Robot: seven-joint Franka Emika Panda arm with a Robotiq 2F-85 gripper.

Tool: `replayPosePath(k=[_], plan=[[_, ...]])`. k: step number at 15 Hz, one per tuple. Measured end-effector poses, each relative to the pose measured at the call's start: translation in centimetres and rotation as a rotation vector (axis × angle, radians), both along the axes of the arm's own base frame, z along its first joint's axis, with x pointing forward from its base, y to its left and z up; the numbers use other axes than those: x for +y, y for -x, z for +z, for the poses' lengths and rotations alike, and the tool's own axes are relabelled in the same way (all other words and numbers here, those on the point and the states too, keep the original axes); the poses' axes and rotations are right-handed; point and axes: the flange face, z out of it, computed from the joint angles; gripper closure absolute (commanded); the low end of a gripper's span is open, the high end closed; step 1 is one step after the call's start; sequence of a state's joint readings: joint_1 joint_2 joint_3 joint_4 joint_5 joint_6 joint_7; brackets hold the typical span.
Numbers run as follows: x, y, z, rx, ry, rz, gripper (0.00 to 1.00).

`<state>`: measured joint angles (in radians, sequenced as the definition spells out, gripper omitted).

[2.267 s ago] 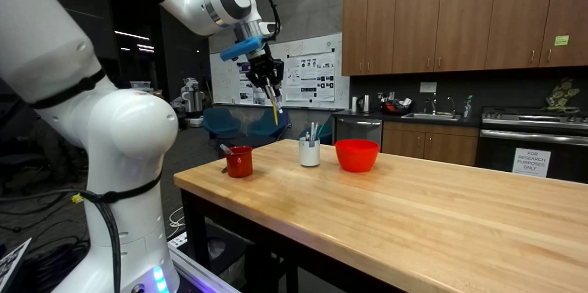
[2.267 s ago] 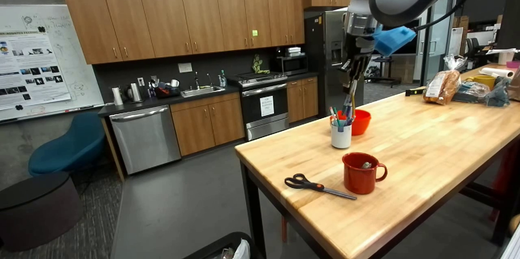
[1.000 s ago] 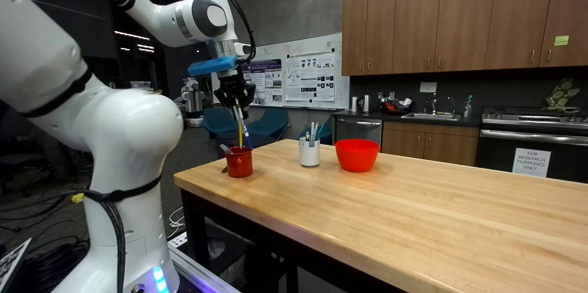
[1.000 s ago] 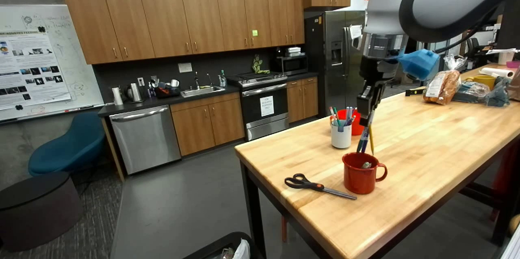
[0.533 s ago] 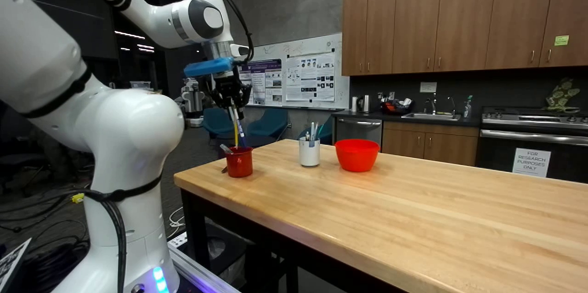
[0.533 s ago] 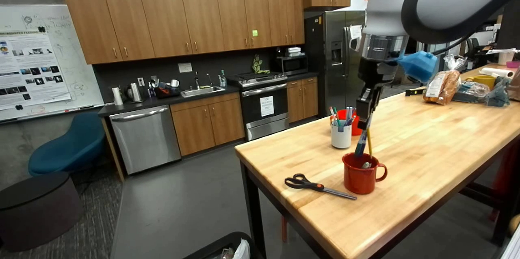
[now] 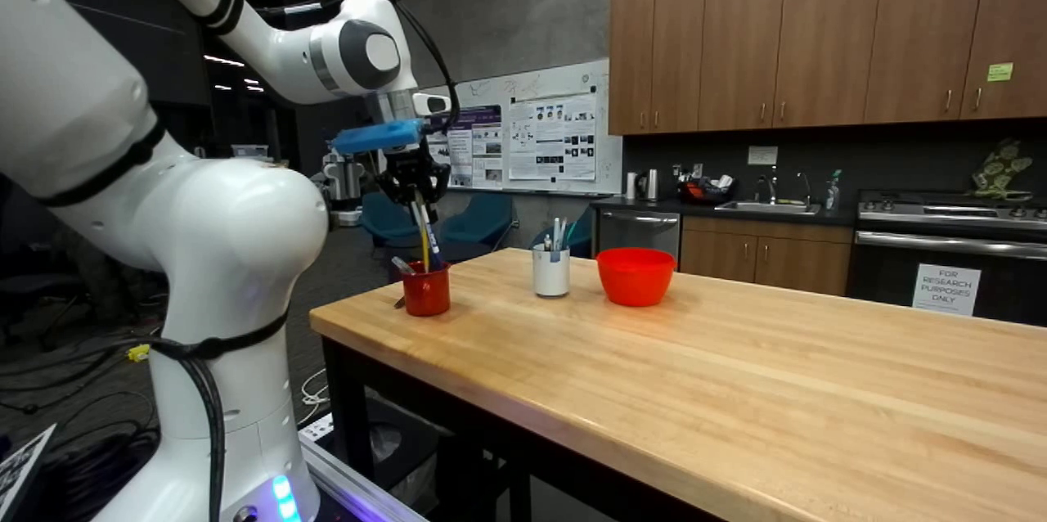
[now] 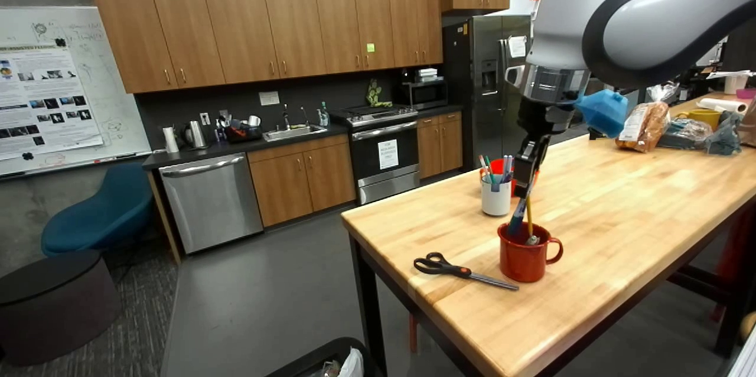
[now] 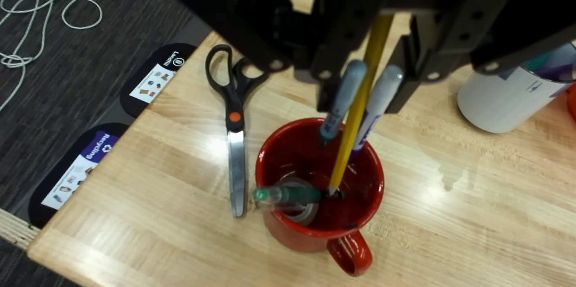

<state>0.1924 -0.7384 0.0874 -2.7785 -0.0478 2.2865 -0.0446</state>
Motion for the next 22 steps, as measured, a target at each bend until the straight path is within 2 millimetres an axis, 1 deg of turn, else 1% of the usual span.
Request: replayPosePath(k=[3,6,8,14,18,22], plan=[[0.0,-0.2,0.1,-0.013,-0.002,0.010,0.23],[-0.1,-0.3,0.1,-0.016,-0.001,0.008,0.02],[-0.4,-0.4,0.3,-0.022,0.004,0.000,0.00],[-2.6,-1.1,1.2,-0.038,0.015,-0.055,0.00],[-2.9,-1.0,1.1,-0.012,0.018,-0.065,0.00],[-3.7,-1.6,1.4,-0.035,0.010,-0.091,0.00]])
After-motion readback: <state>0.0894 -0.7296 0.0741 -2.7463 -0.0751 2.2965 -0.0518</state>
